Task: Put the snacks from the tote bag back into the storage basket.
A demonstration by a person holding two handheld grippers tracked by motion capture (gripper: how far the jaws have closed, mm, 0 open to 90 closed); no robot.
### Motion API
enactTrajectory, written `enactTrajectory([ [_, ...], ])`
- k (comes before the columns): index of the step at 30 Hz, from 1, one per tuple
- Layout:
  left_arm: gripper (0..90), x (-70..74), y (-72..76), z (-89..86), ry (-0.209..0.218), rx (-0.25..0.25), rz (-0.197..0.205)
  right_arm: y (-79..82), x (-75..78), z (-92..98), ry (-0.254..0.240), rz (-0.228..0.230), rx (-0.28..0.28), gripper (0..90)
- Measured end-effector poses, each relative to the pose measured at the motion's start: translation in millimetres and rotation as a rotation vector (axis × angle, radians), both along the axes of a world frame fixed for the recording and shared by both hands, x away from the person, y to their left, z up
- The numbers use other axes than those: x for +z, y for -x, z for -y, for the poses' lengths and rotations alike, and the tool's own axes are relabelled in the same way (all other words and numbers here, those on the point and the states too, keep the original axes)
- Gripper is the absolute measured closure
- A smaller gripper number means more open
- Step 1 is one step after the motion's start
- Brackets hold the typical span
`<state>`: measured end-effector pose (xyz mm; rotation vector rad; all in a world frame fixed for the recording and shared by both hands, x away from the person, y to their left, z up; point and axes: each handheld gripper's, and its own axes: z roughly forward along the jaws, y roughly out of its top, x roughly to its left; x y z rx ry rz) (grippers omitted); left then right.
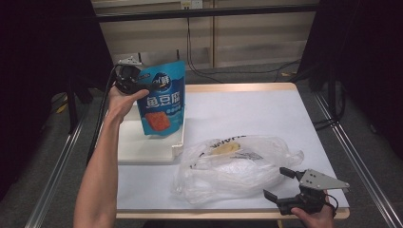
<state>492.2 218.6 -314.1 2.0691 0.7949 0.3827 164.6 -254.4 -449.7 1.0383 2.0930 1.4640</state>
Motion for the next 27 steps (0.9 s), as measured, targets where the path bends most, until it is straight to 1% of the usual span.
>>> enactTrajectory([
  [3,64.6,-1.6,-0.8,-0.8,0.025,0.008,-0.007,-0.1,-0.2,0.1,0.000,-0.001,0.001,5.9],
  [5,56.3,-2.8,-1.4,-0.6,0.037,0.015,-0.017,-0.3,-0.2,0.0,-0.001,-0.003,0.002,6.0],
  [7,46.4,-3.6,-1.8,-1.0,0.037,0.013,-0.018,0.3,0.1,-0.1,0.001,0.000,0.001,5.9],
  [8,43.0,-3.6,-1.8,-1.0,0.037,0.013,-0.018,0.3,0.1,-0.1,0.001,0.000,0.001,5.9],
  [9,43.0,-3.5,-1.9,-1.8,0.041,0.013,-0.015,0.5,0.1,-0.1,0.000,-0.002,0.000,5.9],
  [10,34.0,-3.5,-2.6,-2.9,0.054,0.022,-0.019,0.1,-0.1,0.2,-0.001,-0.001,0.002,5.9],
  [11,30.3,-3.5,-2.6,-2.9,0.054,0.022,-0.019,0.0,-0.2,0.3,-0.001,-0.001,0.002,5.9],
  [12,26.5,-3.5,-3.9,-4.4,0.062,0.037,-0.020,-0.1,-0.3,0.3,0.000,-0.001,0.002,5.9],
  [13,22.8,-3.5,-3.9,-4.4,0.062,0.037,-0.020,-0.1,-0.3,0.3,0.000,-0.001,0.002,5.9],
  [14,16.9,-4.1,-5.0,-5.6,0.060,0.062,-0.032,-0.1,-0.4,0.4,0.000,-0.002,0.001,5.9],
  [16,12.1,-5.7,-5.8,-7.1,0.051,0.076,-0.038,-0.4,-0.6,0.8,0.001,-0.003,-0.002,5.9],
  [17,9.8,-6.9,-6.1,-8.2,0.059,0.086,-0.050,-0.6,-0.7,0.7,0.000,-0.006,-0.001,5.9],
  [18,8.3,-7.4,-6.1,-9.7,0.057,0.090,-0.054,-0.7,-0.8,0.6,0.000,-0.006,0.000,6.0],
  [19,8.2,-9.1,-5.3,-10.9,0.063,0.097,-0.058,-0.7,-0.8,0.6,0.000,-0.005,0.001,6.0],
  [21,7.8,-10.5,-5.0,-11.7,0.063,0.095,-0.063,-0.6,-0.9,0.4,0.001,-0.006,0.003,6.0],
  [22,7.1,-13.1,-4.8,-12.6,0.066,0.096,-0.077,-0.7,-1.0,0.4,0.000,-0.007,0.003,5.9],
  [23,6.7,-13.1,-4.8,-12.6,0.066,0.096,-0.077,-0.8,-1.0,0.3,-0.001,-0.006,0.002,6.0],
  [24,6.5,-14.5,-3.8,-14.3,0.078,0.101,-0.068,-1.0,-1.1,0.3,-0.001,-0.007,0.002,5.9],
  [25,6.5,-14.5,-3.8,-14.3,0.078,0.101,-0.068,-1.2,-1.2,0.2,0.000,-0.006,0.003,6.0],
  [26,5.9,-15.5,-3.1,-17.6,0.096,0.109,-0.064,-1.2,-1.4,0.2,0.001,-0.006,0.001,5.9],
  [27,5.3,-15.5,-3.1,-17.6,0.096,0.109,-0.064,-1.2,-1.4,0.2,0.001,-0.006,0.001,5.9],
])
